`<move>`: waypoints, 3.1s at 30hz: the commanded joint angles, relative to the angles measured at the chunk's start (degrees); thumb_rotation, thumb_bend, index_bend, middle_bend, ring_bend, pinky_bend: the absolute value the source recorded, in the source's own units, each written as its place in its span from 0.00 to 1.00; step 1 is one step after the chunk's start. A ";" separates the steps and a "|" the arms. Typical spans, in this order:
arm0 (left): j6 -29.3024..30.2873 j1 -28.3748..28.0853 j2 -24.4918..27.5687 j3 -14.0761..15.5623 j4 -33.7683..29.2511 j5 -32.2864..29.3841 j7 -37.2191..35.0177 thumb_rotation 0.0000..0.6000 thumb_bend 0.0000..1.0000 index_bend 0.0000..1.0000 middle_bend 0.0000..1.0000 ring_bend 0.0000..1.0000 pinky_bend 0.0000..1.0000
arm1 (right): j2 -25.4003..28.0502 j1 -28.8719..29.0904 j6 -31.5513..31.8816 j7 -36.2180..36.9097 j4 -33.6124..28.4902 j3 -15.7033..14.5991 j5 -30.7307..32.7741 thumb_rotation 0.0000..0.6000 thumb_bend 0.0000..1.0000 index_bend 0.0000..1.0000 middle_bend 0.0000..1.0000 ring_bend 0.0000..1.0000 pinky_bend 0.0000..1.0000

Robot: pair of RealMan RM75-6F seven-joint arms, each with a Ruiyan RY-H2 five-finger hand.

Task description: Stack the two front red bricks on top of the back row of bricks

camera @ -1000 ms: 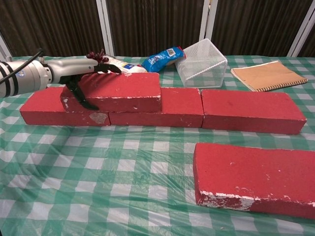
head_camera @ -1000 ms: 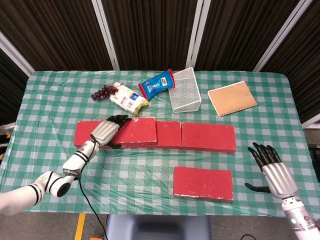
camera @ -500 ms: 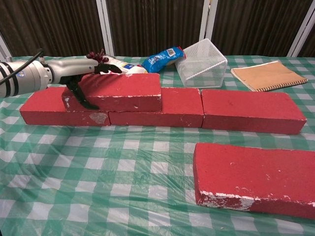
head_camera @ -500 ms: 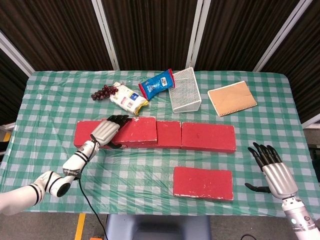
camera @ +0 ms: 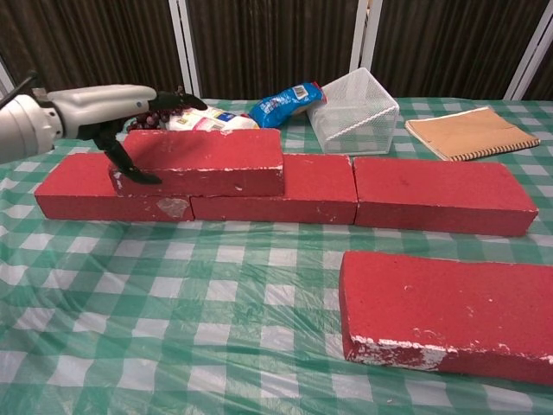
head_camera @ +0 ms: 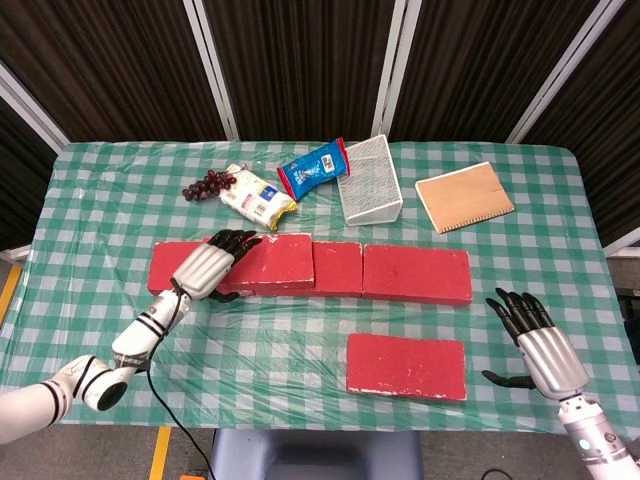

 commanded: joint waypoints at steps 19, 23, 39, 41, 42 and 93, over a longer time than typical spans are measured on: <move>20.61 23.44 3.89 13.00 -1.31 7.14 2.96 1.00 0.21 0.00 0.00 0.00 0.07 | -12.55 10.78 -21.47 3.53 0.64 -2.53 2.72 0.88 0.15 0.00 0.00 0.00 0.00; 19.65 23.70 3.43 12.73 0.07 7.26 1.96 1.00 0.22 0.00 0.00 0.00 0.07 | -13.59 11.31 -22.24 2.78 1.18 -1.90 4.46 0.88 0.15 0.00 0.00 0.00 0.00; 18.46 24.73 3.04 11.18 1.82 7.64 0.84 1.00 0.23 0.00 0.00 0.00 0.07 | -18.17 11.03 -19.84 -0.85 4.24 -1.25 6.44 0.88 0.15 0.43 0.32 0.20 0.41; 18.55 24.86 3.11 11.05 1.91 7.85 0.58 1.00 0.23 0.00 0.00 0.00 0.07 | -18.29 11.07 -19.82 -1.00 4.24 -1.20 6.79 0.89 0.15 0.44 0.33 0.21 0.43; 18.55 24.92 3.13 11.00 1.94 7.91 0.52 1.00 0.23 0.00 0.00 0.00 0.07 | -18.30 11.04 -19.67 -0.96 4.17 -1.15 6.92 0.91 0.15 0.45 0.33 0.22 0.44; 19.46 27.44 1.74 6.68 2.92 5.72 7.33 1.00 0.24 0.00 0.00 0.00 0.07 | -17.49 41.53 -34.11 38.40 35.56 6.10 2.37 1.00 0.18 0.48 0.41 0.31 0.48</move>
